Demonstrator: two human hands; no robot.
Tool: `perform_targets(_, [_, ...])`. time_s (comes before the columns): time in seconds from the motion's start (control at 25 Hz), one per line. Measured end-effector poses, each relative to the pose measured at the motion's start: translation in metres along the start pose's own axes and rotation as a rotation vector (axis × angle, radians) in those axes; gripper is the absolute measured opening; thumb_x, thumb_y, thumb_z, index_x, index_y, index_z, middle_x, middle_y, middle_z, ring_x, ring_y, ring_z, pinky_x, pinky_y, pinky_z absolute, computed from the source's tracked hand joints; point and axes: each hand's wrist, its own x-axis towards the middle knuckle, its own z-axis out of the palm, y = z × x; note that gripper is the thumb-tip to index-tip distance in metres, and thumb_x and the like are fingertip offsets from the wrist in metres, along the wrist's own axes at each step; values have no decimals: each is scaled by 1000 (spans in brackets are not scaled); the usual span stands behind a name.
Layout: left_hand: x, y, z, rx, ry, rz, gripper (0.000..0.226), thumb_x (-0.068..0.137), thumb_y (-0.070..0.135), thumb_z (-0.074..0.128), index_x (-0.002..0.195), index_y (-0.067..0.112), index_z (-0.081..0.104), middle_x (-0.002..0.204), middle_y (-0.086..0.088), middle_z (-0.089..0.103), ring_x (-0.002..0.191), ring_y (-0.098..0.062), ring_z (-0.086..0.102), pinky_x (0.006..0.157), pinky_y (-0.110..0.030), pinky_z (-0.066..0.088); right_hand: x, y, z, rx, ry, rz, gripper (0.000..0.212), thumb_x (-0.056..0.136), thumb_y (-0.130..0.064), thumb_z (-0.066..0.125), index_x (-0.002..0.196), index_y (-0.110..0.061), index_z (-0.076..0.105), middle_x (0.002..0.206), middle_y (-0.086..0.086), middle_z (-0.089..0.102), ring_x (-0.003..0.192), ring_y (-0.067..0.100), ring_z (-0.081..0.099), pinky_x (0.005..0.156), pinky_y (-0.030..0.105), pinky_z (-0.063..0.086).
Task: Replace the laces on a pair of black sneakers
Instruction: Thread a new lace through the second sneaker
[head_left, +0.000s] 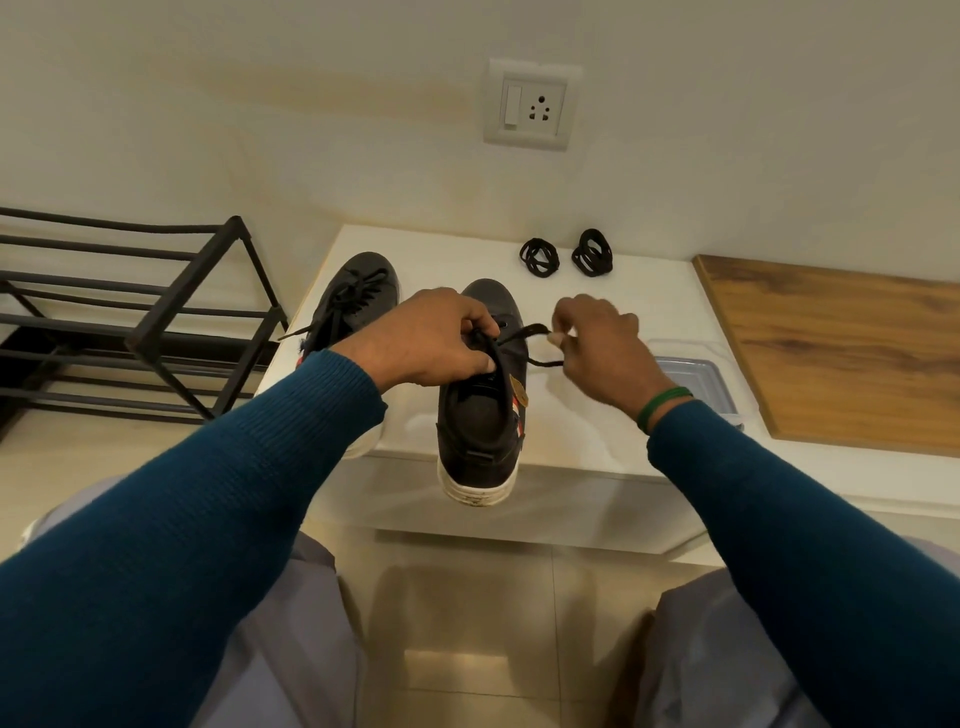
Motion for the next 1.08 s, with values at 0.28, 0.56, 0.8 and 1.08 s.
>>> perform_targets(0.28, [-9, 6, -7, 35, -3, -90, 27, 87, 36, 73, 89, 9, 76, 84, -9, 75, 77, -22, 72, 75, -33, 61, 20, -5, -44, 1072, 452, 279, 10, 98, -7, 57, 100, -16, 58, 91, 9, 71, 89, 23, 72, 88, 40, 59])
perform_targets(0.56, [-10, -3, -4, -210, -13, -199, 15, 98, 18, 61, 95, 13, 75, 91, -4, 75, 75, -13, 75, 80, -36, 62, 20, -35, -39, 777, 201, 114, 8, 95, -22, 66, 88, -21, 71, 77, -11, 65, 65, 0, 56, 63, 20, 48])
perform_targets(0.8, [-10, -7, -6, -459, -29, -298, 14, 97, 12, 62, 88, 14, 73, 92, -6, 73, 75, -15, 74, 61, -22, 60, 10, -55, -22, 468, 10, -48, 21, 100, -10, 54, 109, -21, 70, 91, -9, 68, 84, 1, 61, 74, 11, 44])
perform_targets(1.08, [-9, -6, -8, -510, -48, -335, 13, 97, 9, 61, 96, 7, 74, 96, -11, 73, 82, -20, 74, 66, -28, 63, 5, -63, -21, 416, -66, -17, 1, 90, -24, 73, 90, -24, 74, 87, -11, 68, 80, -2, 59, 62, 6, 37])
